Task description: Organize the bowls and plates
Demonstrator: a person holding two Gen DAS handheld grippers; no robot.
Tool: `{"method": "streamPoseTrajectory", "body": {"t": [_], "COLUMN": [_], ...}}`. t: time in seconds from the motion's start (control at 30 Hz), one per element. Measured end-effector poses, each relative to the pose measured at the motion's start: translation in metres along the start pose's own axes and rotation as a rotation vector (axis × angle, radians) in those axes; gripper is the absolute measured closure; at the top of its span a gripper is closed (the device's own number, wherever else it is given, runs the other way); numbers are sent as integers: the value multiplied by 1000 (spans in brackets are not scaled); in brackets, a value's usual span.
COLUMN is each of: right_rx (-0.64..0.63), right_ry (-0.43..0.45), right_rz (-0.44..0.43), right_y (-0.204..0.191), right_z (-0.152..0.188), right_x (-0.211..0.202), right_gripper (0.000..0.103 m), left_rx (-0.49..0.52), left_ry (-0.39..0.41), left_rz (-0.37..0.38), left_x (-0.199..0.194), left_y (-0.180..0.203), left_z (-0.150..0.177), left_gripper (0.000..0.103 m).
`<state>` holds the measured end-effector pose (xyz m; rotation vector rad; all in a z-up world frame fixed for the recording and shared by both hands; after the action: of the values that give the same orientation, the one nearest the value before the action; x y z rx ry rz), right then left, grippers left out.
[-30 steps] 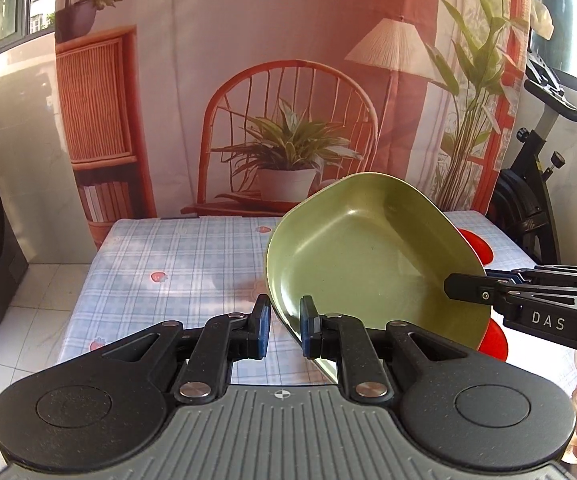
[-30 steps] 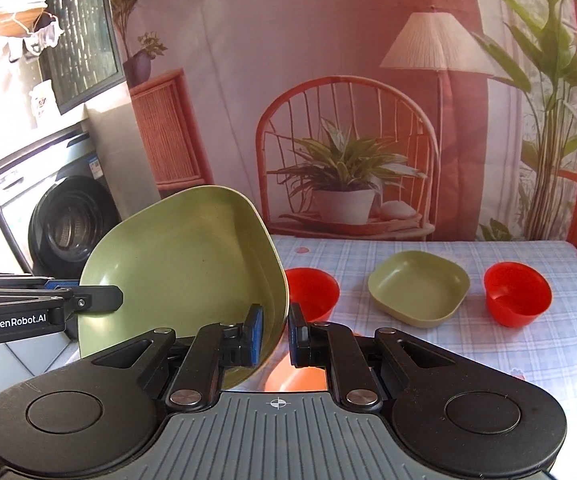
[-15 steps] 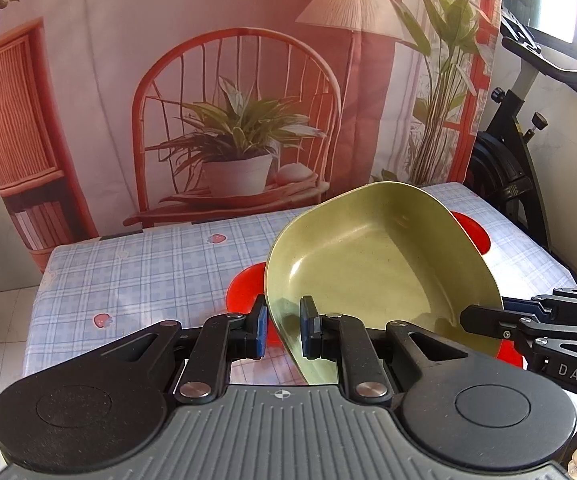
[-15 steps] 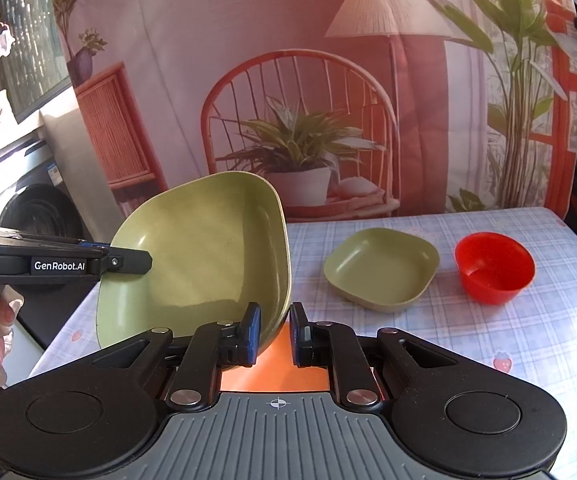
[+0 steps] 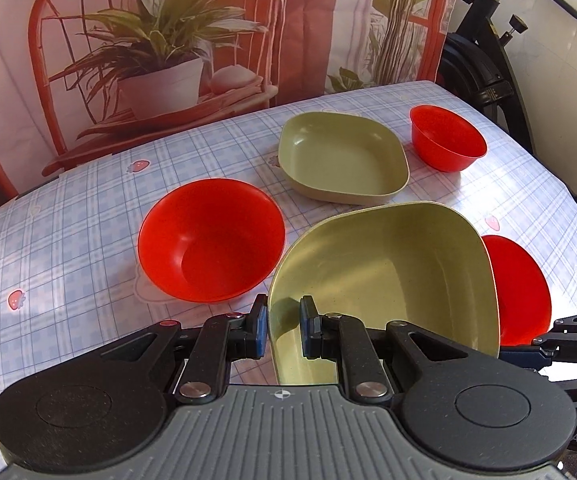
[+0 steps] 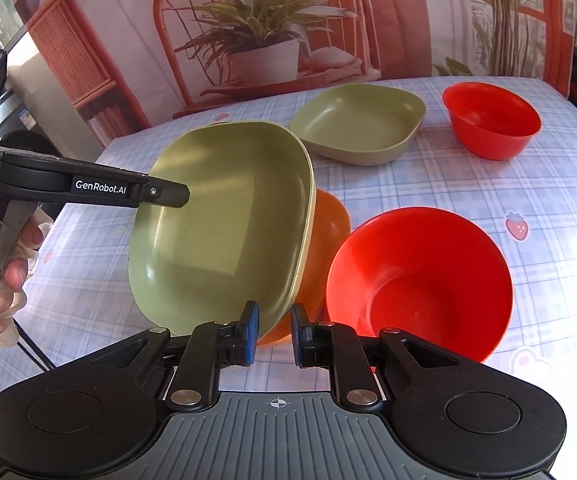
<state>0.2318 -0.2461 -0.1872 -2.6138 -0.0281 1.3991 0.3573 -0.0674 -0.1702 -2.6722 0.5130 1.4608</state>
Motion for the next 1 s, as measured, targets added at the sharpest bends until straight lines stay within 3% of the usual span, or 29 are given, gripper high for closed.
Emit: {"method": "streamPoseTrajectory", "body": {"t": [0.43,0.6,1.0], "right_rx": [27,11,4], "right_ry": [-39,-51,-52], "right_rz": [-12,-17,-19], "right_y": [16,15,15], "right_z": [-8,-9,-8], "right_x": [11,14,12], "right_gripper": [87,82,78], "left_rx": [19,27,11], "left_ry": [-51,-66,-63], "left_rz": [-9,-16,-7], "left_x": [28,35,37], "left_y": [2,2,-4], "left_z": [-2,-1,-1], "left_gripper": [83,82,82]}}
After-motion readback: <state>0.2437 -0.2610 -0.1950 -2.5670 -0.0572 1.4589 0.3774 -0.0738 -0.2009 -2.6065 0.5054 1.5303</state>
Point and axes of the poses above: each gripper's, at about its wrist camera, not at the fingertips, and x roughly the way its jaws point, y to its right, z to its underside, the point moved 5 cm from there along x, roughly the way its jaws point, and after that the axes turned 10 degrees about -x, right-handed, at the moved point
